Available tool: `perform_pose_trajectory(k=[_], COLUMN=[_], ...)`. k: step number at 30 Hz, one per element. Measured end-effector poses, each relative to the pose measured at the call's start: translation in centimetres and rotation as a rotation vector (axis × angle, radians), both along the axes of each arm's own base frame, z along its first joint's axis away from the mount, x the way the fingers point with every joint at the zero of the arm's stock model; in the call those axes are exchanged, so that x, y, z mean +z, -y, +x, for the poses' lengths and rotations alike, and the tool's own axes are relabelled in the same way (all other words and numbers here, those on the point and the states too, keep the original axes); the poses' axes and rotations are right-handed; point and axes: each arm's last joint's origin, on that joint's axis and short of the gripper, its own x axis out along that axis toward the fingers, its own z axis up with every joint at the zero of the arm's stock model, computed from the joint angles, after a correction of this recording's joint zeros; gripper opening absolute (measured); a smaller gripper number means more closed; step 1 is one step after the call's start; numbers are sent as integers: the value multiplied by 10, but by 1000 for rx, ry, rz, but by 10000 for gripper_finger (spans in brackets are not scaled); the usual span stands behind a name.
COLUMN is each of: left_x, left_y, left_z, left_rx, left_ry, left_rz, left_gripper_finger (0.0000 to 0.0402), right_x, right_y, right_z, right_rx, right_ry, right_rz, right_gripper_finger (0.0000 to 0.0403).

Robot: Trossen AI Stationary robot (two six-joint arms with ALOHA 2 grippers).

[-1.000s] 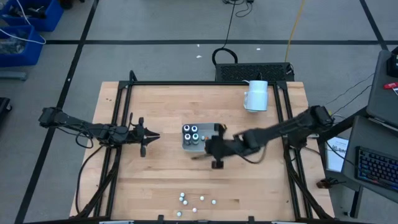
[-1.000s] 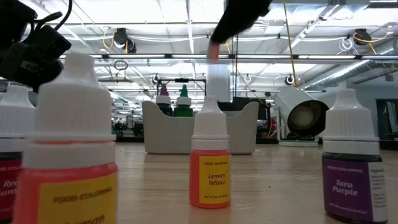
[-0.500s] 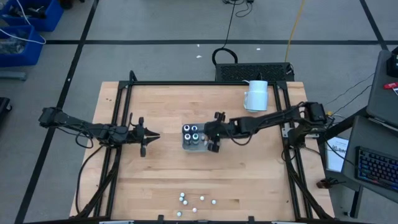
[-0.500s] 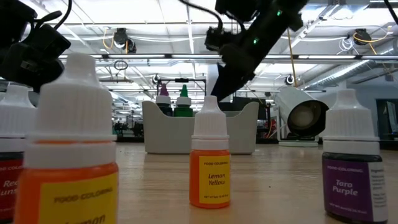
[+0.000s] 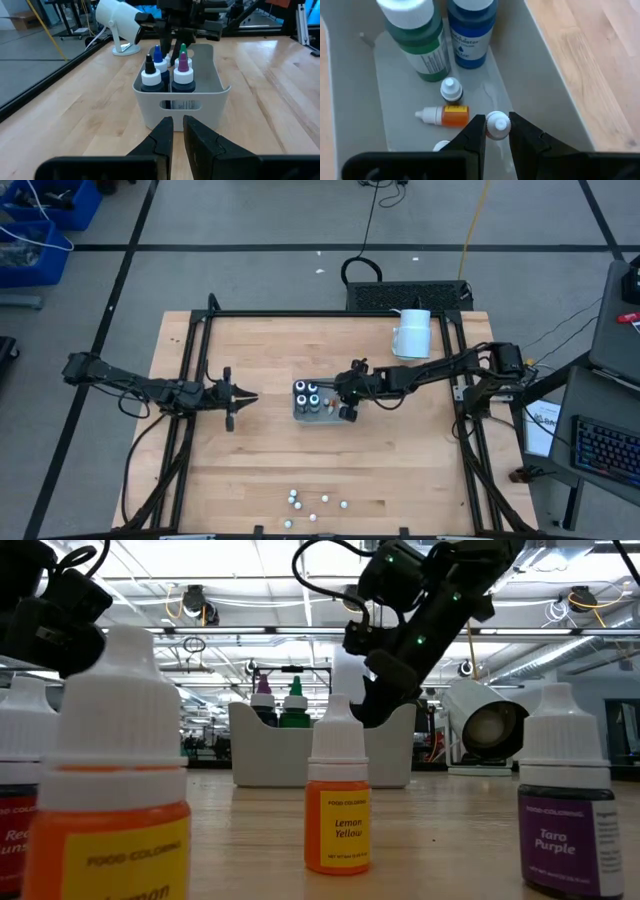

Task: Pick & Place food coloring
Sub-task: Put the small yellow food coloring bottle into the white bin

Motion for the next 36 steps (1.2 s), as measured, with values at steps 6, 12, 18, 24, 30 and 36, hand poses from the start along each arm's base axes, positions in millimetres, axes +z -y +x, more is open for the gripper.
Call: perform_pose_trajectory(k=[6,12,18,24,30,36], left_x=[0,-1,-1,-1,0,0], left_y=[0,0,0,0,0,0], left_z=[0,0,0,0,0,0], left_rx=[0,3,5,5,1,1], left_ry=[-1,-5,-4,-3,4,3], left_rz=[2,-12,-20,-20,-4,-5], left_gripper_finger=[51,51,51,51,51,51], right_x=[-2,-2,-2,-3,-3,-3], right_y=[1,2,5,4,4,4], right_z=[-1,-2,-2,-2,-2,-2], right_rx=[-4,-7,-16,16,16,16], right_ry=[-2,-3,-8,-9,-10,-9], right_rz=[-2,-1,0,41,41,41], right_gripper_finger=[54,54,54,56,75,83])
